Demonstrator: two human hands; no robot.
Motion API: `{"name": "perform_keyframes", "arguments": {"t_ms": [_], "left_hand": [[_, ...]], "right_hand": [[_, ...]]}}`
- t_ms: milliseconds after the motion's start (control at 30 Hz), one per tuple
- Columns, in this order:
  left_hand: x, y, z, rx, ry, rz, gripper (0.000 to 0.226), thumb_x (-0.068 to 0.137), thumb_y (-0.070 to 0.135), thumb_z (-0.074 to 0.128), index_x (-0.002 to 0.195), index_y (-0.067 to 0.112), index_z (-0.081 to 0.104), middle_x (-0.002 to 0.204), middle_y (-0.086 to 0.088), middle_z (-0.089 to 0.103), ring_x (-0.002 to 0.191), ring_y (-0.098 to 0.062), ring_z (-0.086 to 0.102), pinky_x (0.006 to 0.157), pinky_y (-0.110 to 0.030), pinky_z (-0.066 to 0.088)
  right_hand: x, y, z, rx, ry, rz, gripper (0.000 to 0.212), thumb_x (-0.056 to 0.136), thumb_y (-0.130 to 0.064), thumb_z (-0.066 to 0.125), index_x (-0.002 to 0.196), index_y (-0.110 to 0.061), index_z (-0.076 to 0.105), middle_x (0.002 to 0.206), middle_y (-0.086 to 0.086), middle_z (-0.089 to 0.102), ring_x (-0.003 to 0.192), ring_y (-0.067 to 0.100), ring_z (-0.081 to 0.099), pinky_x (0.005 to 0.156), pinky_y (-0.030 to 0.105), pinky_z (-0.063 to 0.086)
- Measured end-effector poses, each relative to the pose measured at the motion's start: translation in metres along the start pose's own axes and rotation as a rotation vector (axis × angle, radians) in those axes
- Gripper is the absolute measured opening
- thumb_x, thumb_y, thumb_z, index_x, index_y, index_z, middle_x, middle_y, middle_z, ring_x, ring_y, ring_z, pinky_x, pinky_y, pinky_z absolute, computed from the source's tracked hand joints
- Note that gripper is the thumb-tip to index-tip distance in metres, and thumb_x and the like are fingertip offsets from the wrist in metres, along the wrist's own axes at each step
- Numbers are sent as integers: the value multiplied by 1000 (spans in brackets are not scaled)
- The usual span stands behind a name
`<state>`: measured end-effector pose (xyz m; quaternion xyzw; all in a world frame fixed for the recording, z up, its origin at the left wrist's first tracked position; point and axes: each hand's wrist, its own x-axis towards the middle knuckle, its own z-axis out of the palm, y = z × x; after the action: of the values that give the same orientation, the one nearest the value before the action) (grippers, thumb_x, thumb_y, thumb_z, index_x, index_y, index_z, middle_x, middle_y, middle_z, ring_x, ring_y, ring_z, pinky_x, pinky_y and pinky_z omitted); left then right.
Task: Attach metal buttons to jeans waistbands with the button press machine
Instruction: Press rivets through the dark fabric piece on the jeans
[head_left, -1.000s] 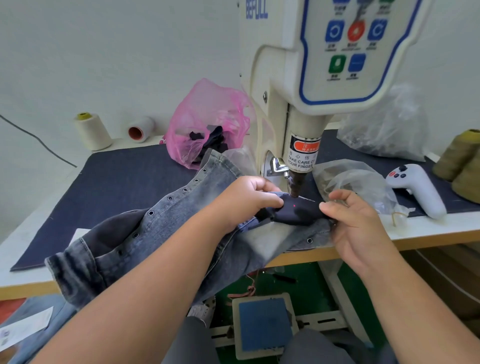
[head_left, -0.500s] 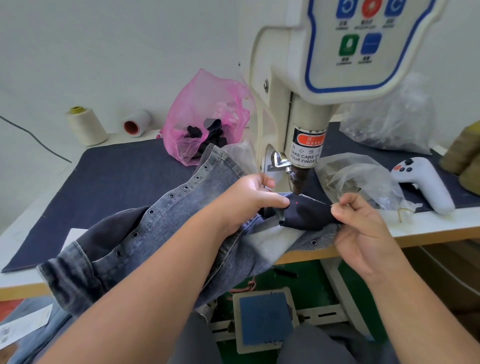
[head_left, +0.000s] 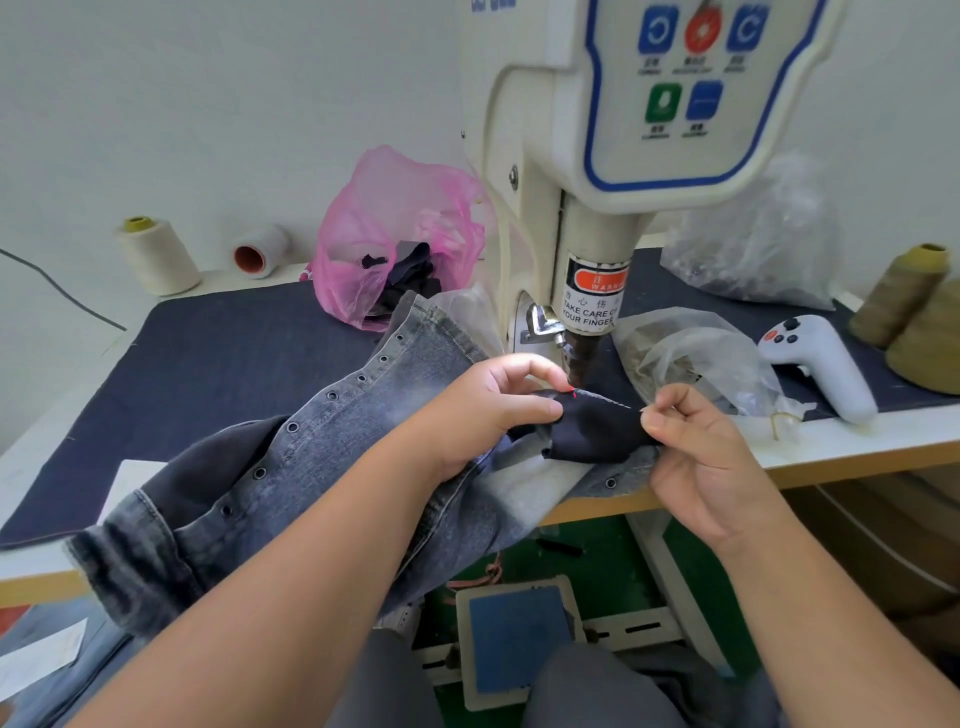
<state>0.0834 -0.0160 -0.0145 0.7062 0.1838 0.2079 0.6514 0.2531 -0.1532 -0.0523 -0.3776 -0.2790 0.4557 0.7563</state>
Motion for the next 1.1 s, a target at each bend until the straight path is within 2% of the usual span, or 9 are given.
{"name": "perform_keyframes", "arguments": {"t_ms": [100,200,233,333,467,533,733,967,1100], "left_hand": [[0,1,3,-11,27,-7,34,85,-4,64,79,28,73,81,6,70,77,-9,65,74,-21,52],[0,1,5,-49,41,-42,25,83,4,67,78,28,74,83,-6,67,80,-29,55,79,-41,43],[0,1,4,-45,35,-43,24,85,5,67,79,27,73,83,-6,67,80,-29,55,79,-40,42],[2,0,4,-14,31,-32,24,90,0,65,81,22,70,82,3,69,76,-11,63,76,-24,50],[4,1,4,-21,35,-47,18,90,-3,63,93,13,69,92,-9,68,82,-17,62,80,-27,51],[4,2,3,-38,25,-42,19,89,-6,62,97,10,69,91,-8,70,80,-15,65,78,-25,53],[3,1,3,-12,50,-11,24,88,-6,63,77,15,62,66,8,63,61,-2,58,62,-13,48],[4,0,7,-19,102,-7,23,91,-1,62,72,13,61,61,7,62,57,-2,57,58,-12,46],[5,-2,8,-39,102,-24,29,89,4,63,66,21,65,60,3,62,54,-6,57,54,-16,44]], "right_hand": [[2,0,-1,11,-9,5,19,76,1,58,77,-19,58,70,2,60,72,16,59,72,28,54],[3,0,-1,13,-30,14,18,76,0,59,79,-18,59,74,4,63,73,16,63,70,26,57],[4,0,-1,5,-39,22,17,77,-1,60,78,-18,60,76,5,63,74,16,64,70,26,58],[7,0,0,-26,-48,30,16,78,-2,60,78,-17,63,79,5,66,75,14,66,70,25,57],[8,1,1,-32,-17,17,14,76,-3,61,78,-16,64,79,5,67,75,13,66,70,23,57],[8,1,1,-31,-20,27,14,76,-3,61,79,-17,65,83,7,66,78,15,65,73,25,58],[7,1,0,-43,-14,38,13,77,-3,60,83,-14,61,84,8,64,80,17,63,75,27,56],[7,0,0,-47,-11,48,14,75,-2,61,80,-14,61,81,9,61,76,18,62,72,28,54],[6,0,0,-51,0,41,14,71,-3,63,76,-16,62,77,8,58,74,18,59,69,29,51]]}}
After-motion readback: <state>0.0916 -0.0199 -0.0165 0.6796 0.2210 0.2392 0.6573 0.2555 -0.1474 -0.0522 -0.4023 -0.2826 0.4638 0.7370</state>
